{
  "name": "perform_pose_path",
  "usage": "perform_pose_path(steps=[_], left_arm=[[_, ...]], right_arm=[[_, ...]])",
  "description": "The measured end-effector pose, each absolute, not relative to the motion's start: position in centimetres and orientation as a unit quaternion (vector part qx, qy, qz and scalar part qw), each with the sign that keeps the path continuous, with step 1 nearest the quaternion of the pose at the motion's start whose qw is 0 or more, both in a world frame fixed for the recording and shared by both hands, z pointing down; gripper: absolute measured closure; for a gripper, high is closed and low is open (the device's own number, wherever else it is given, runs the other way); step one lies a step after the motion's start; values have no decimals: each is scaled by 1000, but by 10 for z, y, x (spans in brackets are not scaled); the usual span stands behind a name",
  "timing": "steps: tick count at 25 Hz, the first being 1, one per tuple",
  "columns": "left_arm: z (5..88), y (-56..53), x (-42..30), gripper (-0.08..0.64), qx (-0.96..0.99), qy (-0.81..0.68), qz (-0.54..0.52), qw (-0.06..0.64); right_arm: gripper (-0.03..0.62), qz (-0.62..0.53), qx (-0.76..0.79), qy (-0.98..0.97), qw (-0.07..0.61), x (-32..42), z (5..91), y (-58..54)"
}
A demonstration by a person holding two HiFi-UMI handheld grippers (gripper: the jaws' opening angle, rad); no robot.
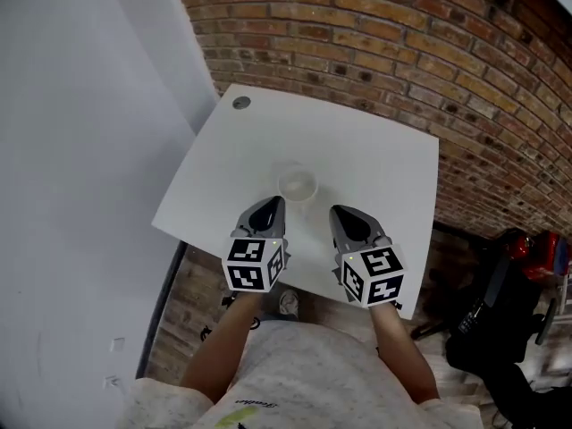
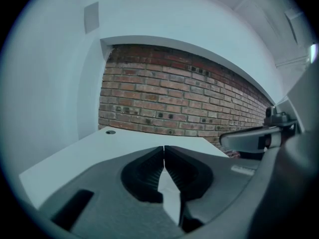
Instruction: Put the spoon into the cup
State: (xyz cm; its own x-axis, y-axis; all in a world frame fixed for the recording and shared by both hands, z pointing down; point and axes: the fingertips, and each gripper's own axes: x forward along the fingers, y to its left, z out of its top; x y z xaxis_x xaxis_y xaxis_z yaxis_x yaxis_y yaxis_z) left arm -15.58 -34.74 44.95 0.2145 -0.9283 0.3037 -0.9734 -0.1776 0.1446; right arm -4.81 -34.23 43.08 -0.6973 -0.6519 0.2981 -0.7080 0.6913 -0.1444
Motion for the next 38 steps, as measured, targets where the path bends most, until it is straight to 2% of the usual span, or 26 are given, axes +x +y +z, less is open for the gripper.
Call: perform_pose_path(steps=[31, 34, 38], left_arm=[[506, -413, -175, 551, 805, -545, 125, 199], [510, -412, -176, 451, 806, -540, 121, 210], [510, -410, -176, 448, 805, -542, 119, 211]], right_arm=[[586, 165, 430, -879, 123, -82, 461, -398], [586, 166, 429, -879, 125, -84, 463, -398], [586, 167, 426, -880, 126, -85, 464, -396]])
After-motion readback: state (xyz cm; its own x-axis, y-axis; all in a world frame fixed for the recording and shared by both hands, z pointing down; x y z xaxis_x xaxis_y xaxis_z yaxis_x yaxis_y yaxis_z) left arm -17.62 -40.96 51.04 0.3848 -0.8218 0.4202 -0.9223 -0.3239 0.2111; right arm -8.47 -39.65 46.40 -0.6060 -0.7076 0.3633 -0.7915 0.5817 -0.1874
